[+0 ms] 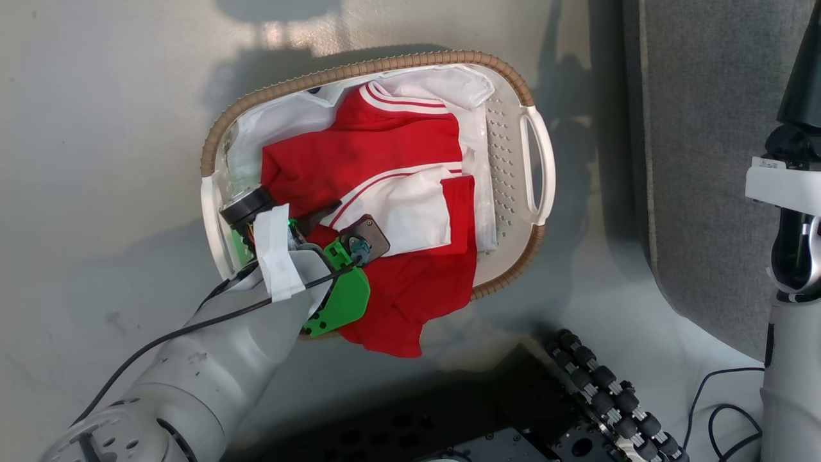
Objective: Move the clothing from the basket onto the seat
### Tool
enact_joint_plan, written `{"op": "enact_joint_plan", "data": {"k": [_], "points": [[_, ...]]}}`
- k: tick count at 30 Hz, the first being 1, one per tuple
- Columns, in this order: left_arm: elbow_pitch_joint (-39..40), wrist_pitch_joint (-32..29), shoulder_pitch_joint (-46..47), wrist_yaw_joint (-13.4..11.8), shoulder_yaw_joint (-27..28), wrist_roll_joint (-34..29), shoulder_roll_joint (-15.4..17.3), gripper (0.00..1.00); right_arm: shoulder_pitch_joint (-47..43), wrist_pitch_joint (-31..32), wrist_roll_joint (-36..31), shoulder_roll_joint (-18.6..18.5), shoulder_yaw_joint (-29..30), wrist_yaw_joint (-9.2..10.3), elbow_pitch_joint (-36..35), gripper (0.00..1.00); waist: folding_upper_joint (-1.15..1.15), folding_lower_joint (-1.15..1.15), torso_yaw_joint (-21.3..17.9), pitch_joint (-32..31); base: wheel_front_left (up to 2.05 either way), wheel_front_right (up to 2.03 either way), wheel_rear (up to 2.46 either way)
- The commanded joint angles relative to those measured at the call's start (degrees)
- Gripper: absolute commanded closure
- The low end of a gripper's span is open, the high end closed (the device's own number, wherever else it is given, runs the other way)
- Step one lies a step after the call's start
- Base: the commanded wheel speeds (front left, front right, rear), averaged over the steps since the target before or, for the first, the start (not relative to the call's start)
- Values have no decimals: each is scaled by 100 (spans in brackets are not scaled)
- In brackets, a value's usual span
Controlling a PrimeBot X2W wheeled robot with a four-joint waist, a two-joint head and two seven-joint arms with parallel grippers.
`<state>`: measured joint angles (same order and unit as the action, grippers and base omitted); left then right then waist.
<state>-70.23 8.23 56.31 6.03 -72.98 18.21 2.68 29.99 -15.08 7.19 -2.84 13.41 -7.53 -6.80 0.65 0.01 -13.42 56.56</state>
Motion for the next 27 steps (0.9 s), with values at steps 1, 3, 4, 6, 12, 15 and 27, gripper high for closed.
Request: {"op": "enact_joint_plan", "data": {"k": [1,3,4,6,12,15,27], "points": [[-36,-84,102,-65,-2,42,48,0,65,-13,52,-10,-24,8,-28,0,-65,-1,-17,18,0,0,0],[2,-228,92,-114,-1,85,45,0,71,-13,66,-11,-59,8,-32,0,-65,-1,-35,33,0,0,0],[38,-307,83,-130,-3,120,44,0,73,-13,85,-10,-81,8,-34,0,-65,-1,-46,41,0,0,0],[111,-429,75,-157,-5,130,43,62,76,-13,102,-11,-104,8,-33,0,-65,-1,-57,50,0,0,0],[402,-536,4,-156,-11,187,39,100,69,-13,99,-11,-92,8,23,0,-65,-1,-29,-18,0,0,0],[536,-453,-37,-174,-14,226,36,100,59,-13,60,-11,-56,8,52,0,-65,-1,26,-115,0,0,0],[1094,87,-262,-254,5,416,31,100,-76,-13,-120,-12,-139,8,244,0,-65,-1,330,-898,0,0,0]]}}
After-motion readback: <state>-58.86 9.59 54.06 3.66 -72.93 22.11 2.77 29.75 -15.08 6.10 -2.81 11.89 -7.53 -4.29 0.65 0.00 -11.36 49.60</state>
